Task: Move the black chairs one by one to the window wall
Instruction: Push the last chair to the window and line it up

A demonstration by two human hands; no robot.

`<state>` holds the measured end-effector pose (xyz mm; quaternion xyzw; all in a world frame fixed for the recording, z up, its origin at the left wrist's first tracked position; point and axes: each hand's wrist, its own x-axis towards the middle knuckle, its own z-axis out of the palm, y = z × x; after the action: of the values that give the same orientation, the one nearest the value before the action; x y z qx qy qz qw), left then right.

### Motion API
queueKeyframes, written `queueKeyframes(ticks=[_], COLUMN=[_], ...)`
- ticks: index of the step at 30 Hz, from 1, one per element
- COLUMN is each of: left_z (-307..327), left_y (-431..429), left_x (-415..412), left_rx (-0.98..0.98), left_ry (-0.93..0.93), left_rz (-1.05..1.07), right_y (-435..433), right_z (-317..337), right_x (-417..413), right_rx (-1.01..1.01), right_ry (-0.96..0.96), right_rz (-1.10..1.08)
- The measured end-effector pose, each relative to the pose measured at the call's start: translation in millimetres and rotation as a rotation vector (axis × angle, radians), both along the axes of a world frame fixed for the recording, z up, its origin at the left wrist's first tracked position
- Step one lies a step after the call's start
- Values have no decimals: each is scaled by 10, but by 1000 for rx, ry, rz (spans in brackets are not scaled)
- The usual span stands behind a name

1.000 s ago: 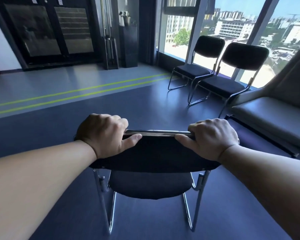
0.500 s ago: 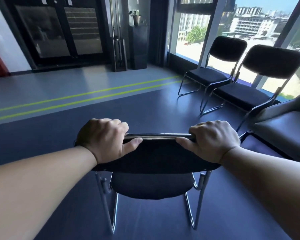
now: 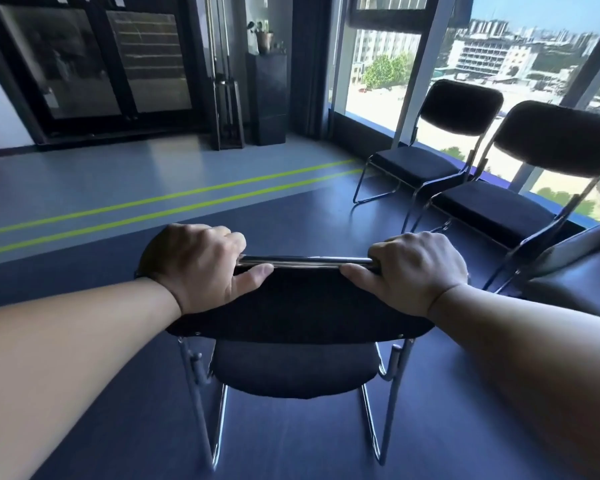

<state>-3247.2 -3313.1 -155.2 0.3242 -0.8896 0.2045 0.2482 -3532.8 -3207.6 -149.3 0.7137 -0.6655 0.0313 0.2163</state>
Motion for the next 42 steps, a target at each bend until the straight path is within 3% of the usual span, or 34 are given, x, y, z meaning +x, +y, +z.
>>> queueKeyframes(ticks=[10,19,42], left_z=[17,2,16], left_y=[-1662,-2655,-5412], left_x=[-325,-698,-1950], left_rx=[30,17,68], left_ry=[5,16,-19], left_rz=[-84,-106,-14], right_y=[-1486,-2498,-5472], right_z=[22,-9,-31], right_x=[-253,-638,-1969], right_rx=[20,-8,-6], right_ry=[-39,-6,-41], right_rz=[-54,-65,11])
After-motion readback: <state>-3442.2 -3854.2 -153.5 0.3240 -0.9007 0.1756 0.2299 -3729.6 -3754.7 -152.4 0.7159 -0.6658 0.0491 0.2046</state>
